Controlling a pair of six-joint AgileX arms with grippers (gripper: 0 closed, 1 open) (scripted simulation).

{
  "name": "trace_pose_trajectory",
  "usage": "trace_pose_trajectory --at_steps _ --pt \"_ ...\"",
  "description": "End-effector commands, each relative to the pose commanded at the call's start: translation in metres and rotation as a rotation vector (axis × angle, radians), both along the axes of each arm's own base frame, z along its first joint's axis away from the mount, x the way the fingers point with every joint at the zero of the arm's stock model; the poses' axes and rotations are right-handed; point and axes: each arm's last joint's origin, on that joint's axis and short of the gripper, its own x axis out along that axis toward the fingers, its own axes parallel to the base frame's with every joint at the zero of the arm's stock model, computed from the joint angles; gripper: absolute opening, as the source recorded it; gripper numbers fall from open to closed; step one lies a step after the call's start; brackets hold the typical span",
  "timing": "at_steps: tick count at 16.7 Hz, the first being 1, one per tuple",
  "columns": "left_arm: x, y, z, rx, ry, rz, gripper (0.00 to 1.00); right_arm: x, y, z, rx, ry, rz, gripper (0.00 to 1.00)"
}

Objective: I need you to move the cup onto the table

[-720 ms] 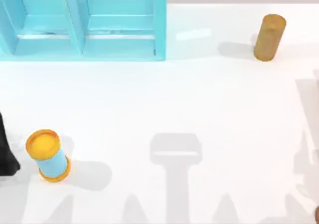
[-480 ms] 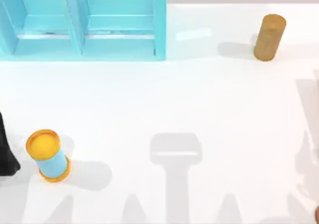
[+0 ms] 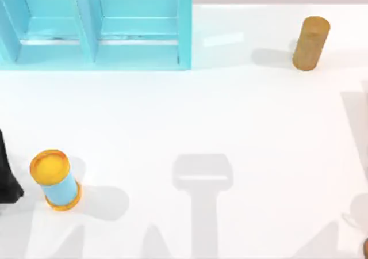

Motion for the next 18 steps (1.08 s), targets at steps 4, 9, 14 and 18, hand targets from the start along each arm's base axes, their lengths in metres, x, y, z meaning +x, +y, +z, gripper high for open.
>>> trace_pose_trajectory --at_steps 4,9,14,18 --pt "0.0 0.0 0.0 0.0 0.0 0.0 1.0 0.036 -0.039 0.021 -0.043 0.432 0.028 1.0" --pt "0.0 0.0 0.0 0.0 0.0 0.0 1.0 0.073 -0.098 0.022 0.048 0.835 0.151 1.0" --pt "0.0 0.0 0.0 0.0 0.0 0.0 1.0 0.084 -0.133 0.019 0.13 0.985 0.243 1.0" --pt "0.0 0.0 0.0 0.0 0.0 0.0 1.0 0.085 -0.135 0.019 0.133 0.989 0.247 1.0"
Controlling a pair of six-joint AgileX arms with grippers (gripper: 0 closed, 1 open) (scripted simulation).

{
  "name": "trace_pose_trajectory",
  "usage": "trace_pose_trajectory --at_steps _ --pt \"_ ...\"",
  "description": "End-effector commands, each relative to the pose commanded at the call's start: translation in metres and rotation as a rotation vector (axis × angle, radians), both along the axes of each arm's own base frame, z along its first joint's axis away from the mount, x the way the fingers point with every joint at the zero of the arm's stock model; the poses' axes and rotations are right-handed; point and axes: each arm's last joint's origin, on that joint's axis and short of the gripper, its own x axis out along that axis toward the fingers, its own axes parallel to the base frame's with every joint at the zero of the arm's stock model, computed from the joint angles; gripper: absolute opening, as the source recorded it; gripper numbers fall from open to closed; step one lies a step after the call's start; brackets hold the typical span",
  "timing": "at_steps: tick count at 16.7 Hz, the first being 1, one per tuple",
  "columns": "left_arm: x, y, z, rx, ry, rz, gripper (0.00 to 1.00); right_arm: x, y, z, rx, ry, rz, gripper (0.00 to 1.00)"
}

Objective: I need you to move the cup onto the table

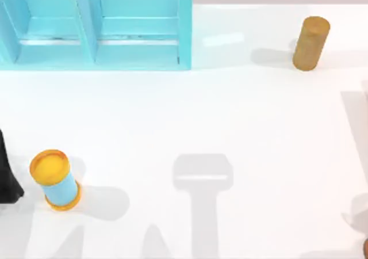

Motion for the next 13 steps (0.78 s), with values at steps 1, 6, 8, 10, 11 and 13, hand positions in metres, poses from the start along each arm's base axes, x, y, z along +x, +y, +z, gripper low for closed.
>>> trace_pose_trajectory --at_steps 1,6,8,10,11,13 --pt "0.0 0.0 0.0 0.0 0.0 0.0 1.0 0.0 0.001 0.0 -0.002 -0.002 0.003 1.0" --pt "0.0 0.0 0.0 0.0 0.0 0.0 1.0 0.011 -0.005 -0.03 0.003 0.004 0.001 1.0" --pt "0.0 0.0 0.0 0.0 0.0 0.0 1.0 0.015 -0.007 -0.05 0.002 0.002 0.001 1.0" --pt "0.0 0.0 0.0 0.0 0.0 0.0 1.0 0.014 -0.006 -0.069 0.002 0.003 0.001 1.0" --pt "0.0 0.0 0.0 0.0 0.0 0.0 1.0 0.012 -0.005 -0.077 0.002 0.002 0.001 1.0" --pt "0.0 0.0 0.0 0.0 0.0 0.0 1.0 0.008 -0.002 -0.089 0.002 0.002 0.001 1.0"
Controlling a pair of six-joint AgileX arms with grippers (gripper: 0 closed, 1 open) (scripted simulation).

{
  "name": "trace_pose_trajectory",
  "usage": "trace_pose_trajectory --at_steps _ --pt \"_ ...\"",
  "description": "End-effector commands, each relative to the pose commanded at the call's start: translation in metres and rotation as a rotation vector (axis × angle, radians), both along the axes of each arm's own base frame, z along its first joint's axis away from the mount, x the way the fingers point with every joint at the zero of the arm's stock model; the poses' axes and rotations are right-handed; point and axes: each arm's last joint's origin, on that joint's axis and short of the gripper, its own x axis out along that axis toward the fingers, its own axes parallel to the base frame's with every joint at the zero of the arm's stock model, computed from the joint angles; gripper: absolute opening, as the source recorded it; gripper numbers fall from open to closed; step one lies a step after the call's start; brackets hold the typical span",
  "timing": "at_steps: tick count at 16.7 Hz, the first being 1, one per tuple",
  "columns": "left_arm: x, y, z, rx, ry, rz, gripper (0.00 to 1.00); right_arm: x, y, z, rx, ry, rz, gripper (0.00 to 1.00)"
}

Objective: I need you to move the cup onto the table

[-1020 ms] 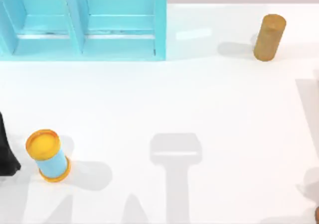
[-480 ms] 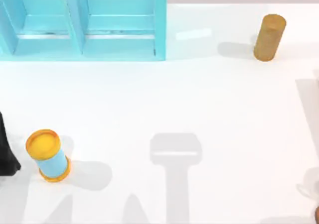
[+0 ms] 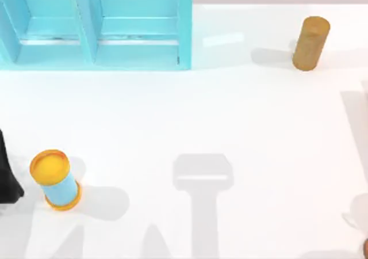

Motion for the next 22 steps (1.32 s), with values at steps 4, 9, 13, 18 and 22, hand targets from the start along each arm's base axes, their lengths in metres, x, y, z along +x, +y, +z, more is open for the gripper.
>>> trace_pose_trajectory --at_steps 4,9,13,18,22 --pt "0.0 0.0 0.0 0.0 0.0 0.0 1.0 -0.0073 0.0025 -0.0107 -0.001 -0.001 -0.001 1.0" --pt "0.0 0.0 0.0 0.0 0.0 0.0 1.0 -0.0075 0.0027 -0.0108 -0.002 -0.002 -0.001 0.92" --pt "0.0 0.0 0.0 0.0 0.0 0.0 1.0 -0.0075 0.0027 -0.0108 -0.002 -0.002 -0.001 0.62" --pt "0.0 0.0 0.0 0.0 0.0 0.0 1.0 -0.0075 0.0027 -0.0108 -0.002 -0.002 -0.001 0.25" --pt "0.0 0.0 0.0 0.0 0.0 0.0 1.0 -0.0075 0.0027 -0.0108 -0.002 -0.002 -0.001 0.0"
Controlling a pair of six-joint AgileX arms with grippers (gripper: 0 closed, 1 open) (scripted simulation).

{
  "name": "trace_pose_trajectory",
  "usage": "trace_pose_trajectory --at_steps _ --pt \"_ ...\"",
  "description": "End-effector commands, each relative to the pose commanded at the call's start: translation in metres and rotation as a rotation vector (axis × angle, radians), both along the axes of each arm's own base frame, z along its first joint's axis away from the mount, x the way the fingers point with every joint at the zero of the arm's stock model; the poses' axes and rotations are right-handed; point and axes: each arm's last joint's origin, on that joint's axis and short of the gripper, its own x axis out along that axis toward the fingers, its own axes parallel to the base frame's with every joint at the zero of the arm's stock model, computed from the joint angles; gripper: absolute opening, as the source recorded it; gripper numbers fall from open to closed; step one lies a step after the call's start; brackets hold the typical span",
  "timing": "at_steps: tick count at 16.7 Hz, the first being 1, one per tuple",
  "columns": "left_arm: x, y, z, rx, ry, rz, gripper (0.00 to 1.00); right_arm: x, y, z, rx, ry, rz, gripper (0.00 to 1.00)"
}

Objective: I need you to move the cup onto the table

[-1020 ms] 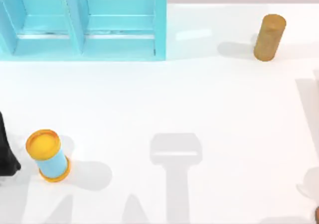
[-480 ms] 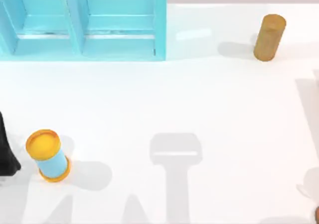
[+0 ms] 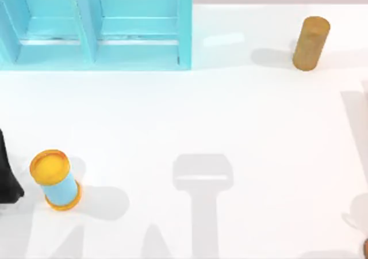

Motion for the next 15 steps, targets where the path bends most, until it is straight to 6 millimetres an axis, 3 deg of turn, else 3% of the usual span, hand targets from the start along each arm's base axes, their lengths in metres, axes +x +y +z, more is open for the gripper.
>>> trace_pose_trajectory --at_steps 9,11,15 --pt "0.0 0.0 0.0 0.0 0.0 0.0 1.0 0.001 0.0 0.001 -0.002 -0.004 0.002 0.0" --pt "0.0 0.0 0.0 0.0 0.0 0.0 1.0 0.009 0.005 0.017 -0.026 -0.061 0.035 0.0" --pt "0.0 0.0 0.0 0.0 0.0 0.0 1.0 0.026 0.032 0.078 -0.079 -0.247 0.139 0.0"
